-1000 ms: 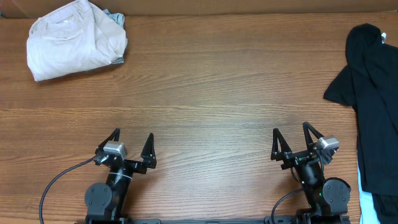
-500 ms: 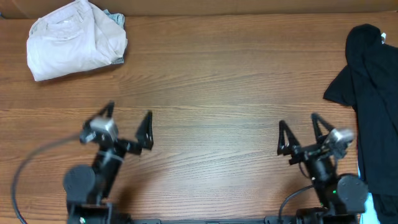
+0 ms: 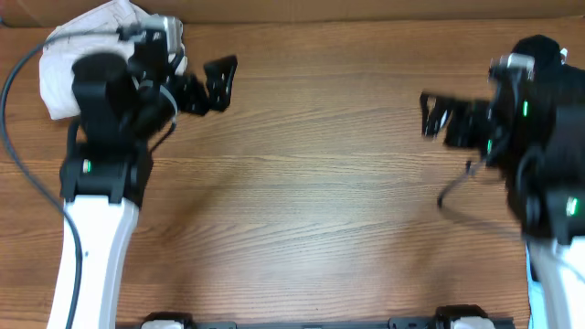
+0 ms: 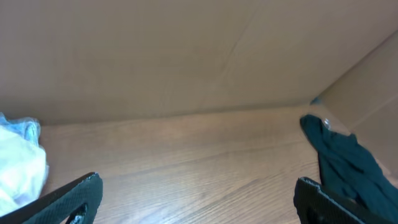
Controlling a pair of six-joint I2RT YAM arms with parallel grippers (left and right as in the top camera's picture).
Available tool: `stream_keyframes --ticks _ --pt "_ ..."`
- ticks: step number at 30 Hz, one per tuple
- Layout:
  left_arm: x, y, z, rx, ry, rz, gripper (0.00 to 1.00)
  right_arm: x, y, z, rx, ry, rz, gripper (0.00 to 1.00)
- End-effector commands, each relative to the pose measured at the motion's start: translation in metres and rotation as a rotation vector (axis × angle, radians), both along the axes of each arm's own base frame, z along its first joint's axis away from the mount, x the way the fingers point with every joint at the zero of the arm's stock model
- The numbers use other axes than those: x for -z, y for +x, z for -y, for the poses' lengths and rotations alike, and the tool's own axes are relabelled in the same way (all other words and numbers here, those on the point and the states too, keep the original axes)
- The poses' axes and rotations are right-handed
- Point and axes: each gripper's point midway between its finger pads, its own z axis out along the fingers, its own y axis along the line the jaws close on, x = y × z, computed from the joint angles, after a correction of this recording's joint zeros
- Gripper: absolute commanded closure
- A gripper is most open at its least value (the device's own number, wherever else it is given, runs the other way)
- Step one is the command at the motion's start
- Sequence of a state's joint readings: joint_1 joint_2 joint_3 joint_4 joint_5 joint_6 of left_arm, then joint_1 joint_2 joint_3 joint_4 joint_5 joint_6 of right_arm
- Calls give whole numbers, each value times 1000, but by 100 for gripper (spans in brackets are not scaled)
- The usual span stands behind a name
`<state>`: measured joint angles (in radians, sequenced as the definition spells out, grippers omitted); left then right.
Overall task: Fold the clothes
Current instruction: 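Reach the right gripper to the black t-shirt and grasp it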
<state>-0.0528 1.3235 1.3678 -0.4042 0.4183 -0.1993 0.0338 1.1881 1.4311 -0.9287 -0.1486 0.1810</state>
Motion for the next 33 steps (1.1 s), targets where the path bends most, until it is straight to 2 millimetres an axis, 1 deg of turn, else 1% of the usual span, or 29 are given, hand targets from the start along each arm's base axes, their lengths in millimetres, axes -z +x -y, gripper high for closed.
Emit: stream_keyframes --ticks 1,3,5,6,9,11,13,14,15,18,19,23,27,31,33 --pt "19 24 9 40 9 -65 0 -9 38 23 30 -95 -62 0" --pt "41 34 7 31 15 -119 0 -4 56 28 41 -91 -100 0" --pt "64 43 7 29 19 -174 0 10 73 34 50 -94 -140 0" --pt "76 47 8 29 20 -206 0 18 80 39 66 -103 -152 0" --pt "107 55 9 31 22 -282 0 43 94 67 157 -139 -211 0" --pt "123 59 11 43 17 -319 0 63 100 89 224 -131 -263 0" --pt "139 62 12 44 19 -356 0 86 103 112 290 -111 -326 0" --pt "148 64 12 44 20 -375 0 104 104 127 326 -97 -375 0" --pt "152 65 12 44 20 -382 0 110 104 132 335 -95 -391 1" --pt "170 69 11 41 24 -421 0 143 104 154 377 -79 -478 5" --pt "177 70 11 39 25 -436 0 155 104 160 387 -75 -508 7" --pt "197 72 11 40 26 -478 0 194 101 181 455 -103 -605 13" --pt "211 74 11 37 29 -509 0 227 98 193 508 -140 -685 16" --pt "216 74 11 34 33 -519 3 254 95 201 539 -179 -747 19" --pt "217 75 10 33 34 -521 4 264 92 204 558 -194 -772 20"
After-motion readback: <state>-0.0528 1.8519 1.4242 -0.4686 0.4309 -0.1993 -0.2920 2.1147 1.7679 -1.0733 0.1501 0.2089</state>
